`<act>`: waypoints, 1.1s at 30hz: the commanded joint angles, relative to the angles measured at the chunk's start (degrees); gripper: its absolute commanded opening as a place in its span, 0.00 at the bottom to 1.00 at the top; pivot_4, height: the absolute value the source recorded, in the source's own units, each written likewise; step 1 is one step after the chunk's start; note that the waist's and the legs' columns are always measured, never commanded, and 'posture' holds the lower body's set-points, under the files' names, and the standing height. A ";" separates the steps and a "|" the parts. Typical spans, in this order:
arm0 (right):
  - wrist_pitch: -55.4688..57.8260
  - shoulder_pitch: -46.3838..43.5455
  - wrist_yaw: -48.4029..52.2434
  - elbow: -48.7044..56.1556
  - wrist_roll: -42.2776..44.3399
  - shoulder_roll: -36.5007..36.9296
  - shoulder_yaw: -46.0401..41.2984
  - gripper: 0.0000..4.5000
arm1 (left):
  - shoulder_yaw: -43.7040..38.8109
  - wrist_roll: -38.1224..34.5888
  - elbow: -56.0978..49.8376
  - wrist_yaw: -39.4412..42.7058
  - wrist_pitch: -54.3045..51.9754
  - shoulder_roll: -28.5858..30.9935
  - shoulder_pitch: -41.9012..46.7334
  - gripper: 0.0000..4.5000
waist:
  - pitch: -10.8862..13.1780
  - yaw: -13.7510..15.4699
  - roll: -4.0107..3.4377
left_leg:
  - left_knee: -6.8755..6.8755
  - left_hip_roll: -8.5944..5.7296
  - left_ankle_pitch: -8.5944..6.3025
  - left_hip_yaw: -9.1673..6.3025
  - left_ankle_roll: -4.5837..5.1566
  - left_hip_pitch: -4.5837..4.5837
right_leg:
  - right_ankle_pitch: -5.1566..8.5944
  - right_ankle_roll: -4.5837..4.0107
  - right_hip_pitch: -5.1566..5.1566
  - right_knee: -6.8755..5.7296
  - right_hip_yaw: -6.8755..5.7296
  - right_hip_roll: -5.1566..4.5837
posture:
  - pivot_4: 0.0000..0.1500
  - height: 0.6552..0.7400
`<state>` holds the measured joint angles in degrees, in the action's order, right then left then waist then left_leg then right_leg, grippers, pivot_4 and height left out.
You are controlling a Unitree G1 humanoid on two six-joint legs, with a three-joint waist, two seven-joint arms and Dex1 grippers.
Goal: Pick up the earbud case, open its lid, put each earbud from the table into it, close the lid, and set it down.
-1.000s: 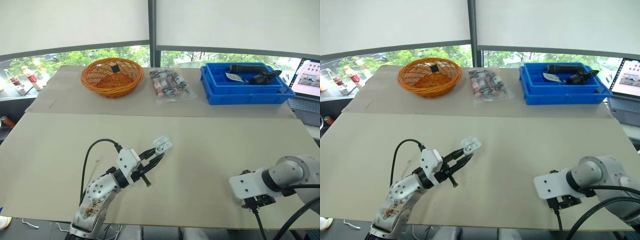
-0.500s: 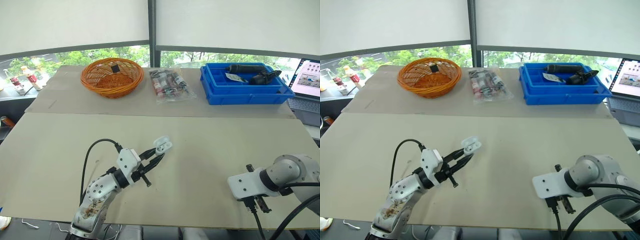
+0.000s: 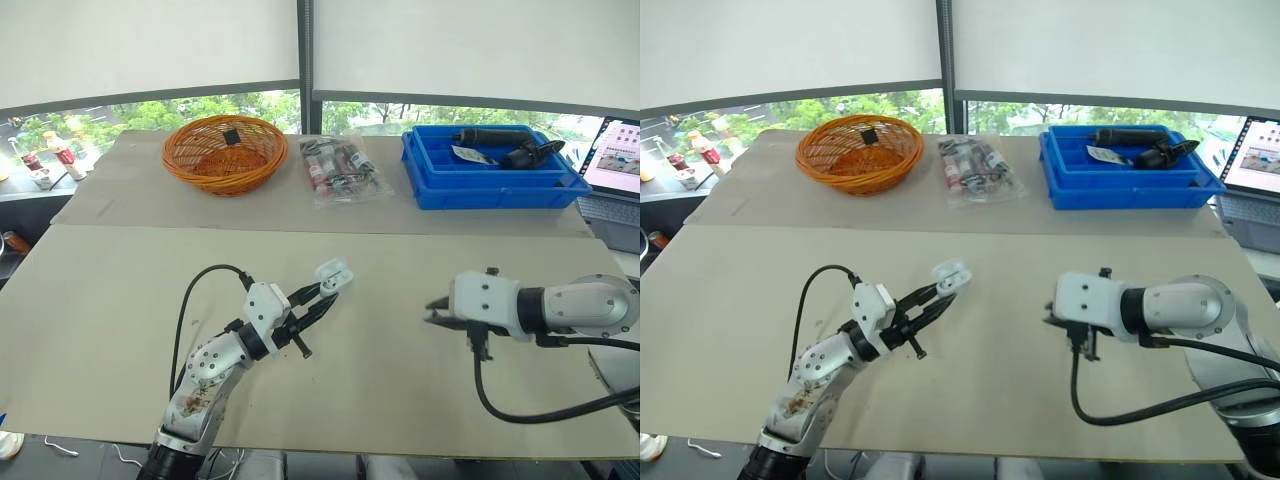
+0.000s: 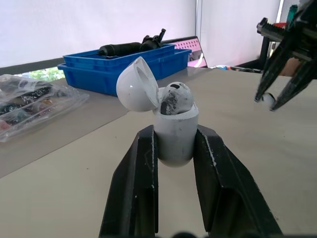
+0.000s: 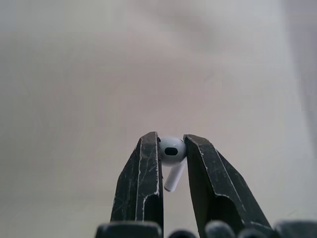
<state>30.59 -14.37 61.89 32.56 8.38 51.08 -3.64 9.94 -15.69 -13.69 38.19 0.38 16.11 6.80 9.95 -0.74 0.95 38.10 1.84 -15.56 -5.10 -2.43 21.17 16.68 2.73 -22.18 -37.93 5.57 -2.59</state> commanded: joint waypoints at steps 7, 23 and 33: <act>10.19 -3.99 -24.71 10.86 13.19 -23.97 -6.89 0.07 | -0.43 -0.18 4.84 2.03 4.74 -1.83 5.28 0.11 | -0.01 -0.13 -0.01 | 0.03 -0.02 0.00 -0.05 0.00 0.01 | 0.00 0.00 -0.05 -0.09 -0.02 0.00 | 1.00 0.89; -3.22 -3.48 -30.61 3.35 9.19 -30.21 3.24 0.07 | -0.58 -0.65 9.94 4.24 5.81 -3.67 9.29 0.11 | -0.02 -0.48 -0.03 | 0.02 -0.02 0.00 -0.05 0.00 0.02 | 0.00 0.00 -0.09 -0.09 -0.03 0.01 | 1.00 0.89; -10.90 -1.52 -31.26 -0.21 4.64 -30.51 8.02 0.07 | -0.68 -0.60 10.20 4.41 5.97 -3.85 9.64 0.11 | -0.02 -0.50 -0.03 | 0.02 -0.01 0.00 -0.06 0.00 0.01 | 0.00 0.00 -0.09 -0.09 -0.02 0.01 | 1.00 0.89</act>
<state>22.08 -15.73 31.08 31.61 13.48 20.58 4.31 9.85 -15.81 -2.73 42.33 5.00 12.54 15.51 9.93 -1.23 0.92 38.13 1.83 -15.56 -5.16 -2.43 21.18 16.68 2.73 -22.27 -38.02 5.54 -2.58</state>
